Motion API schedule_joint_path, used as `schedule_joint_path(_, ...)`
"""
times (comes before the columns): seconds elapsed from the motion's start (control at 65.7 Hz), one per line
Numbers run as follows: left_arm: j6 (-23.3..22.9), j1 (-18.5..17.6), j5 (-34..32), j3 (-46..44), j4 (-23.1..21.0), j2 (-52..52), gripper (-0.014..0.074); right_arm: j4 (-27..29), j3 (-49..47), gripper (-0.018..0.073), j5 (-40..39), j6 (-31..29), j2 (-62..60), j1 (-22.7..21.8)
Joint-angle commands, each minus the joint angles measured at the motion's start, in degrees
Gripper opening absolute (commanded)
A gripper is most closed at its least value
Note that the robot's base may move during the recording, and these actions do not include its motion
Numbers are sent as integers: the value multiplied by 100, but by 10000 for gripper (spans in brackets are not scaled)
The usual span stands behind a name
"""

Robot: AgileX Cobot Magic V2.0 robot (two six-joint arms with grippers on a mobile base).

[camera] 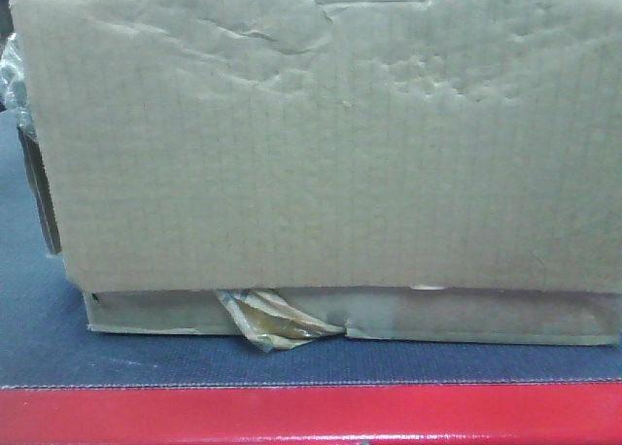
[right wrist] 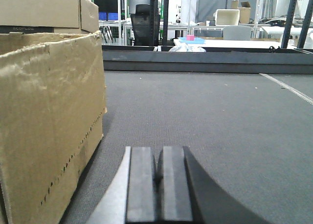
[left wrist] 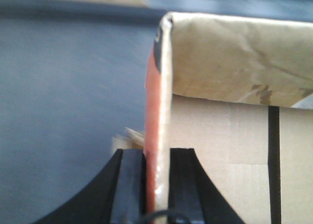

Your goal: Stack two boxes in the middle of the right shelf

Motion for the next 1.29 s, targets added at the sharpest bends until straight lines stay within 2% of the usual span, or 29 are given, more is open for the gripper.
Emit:
schedule_joint_path(0.0, -363, -277, -91, 43, 62, 243, -111, 13, 2, -162, -108, -10, -16, 8)
schedule_joint_path(0.213, -690, -587, -91, 833, 40, 722, -111, 13, 2, -162, -108, -10, -16, 8)
schedule_joint_path(0.441, -990, -598, -91, 1833, -44, 1009, -111, 13, 2, -162, -108, -10, -16, 8)
schedule_joint_path(0.533, -990, -598, -91, 2125, -226, 1063, -111, 13, 2, -162, -108, -10, -16, 8)
schedule_joint_path(0.654, -990, -598, -155, 2319, -479, 1067, -111, 13, 2, -162, -108, -10, -16, 8)
schedule_joint_path(0.807, -990, -598, -285, 2344, -444, 1067, -106, 13, 2, -162, -108, -10, -16, 8)
schedule_joint_path(0.898, -977, -586, -365, 2344, -432, 1067, -20, 13, 2, -162, -108, -10, -16, 8)
schedule_joint_path(1.02, -965, -586, -470, 2344, -432, 1067, 188, 13, 2, -162, -108, -10, -16, 8)
schedule_joint_path(1.096, -965, -586, -493, 2344, -432, 1067, 273, 13, 2, -162, -108, -10, -16, 8)
schedule_joint_path(1.202, -965, -586, -487, 2321, -432, 1042, 333, 13, 2, -162, -108, -10, -16, 8)
schedule_joint_path(1.278, -928, -586, -368, 2227, -432, 986, 337, 13, 2, -162, -108, -10, -16, 8)
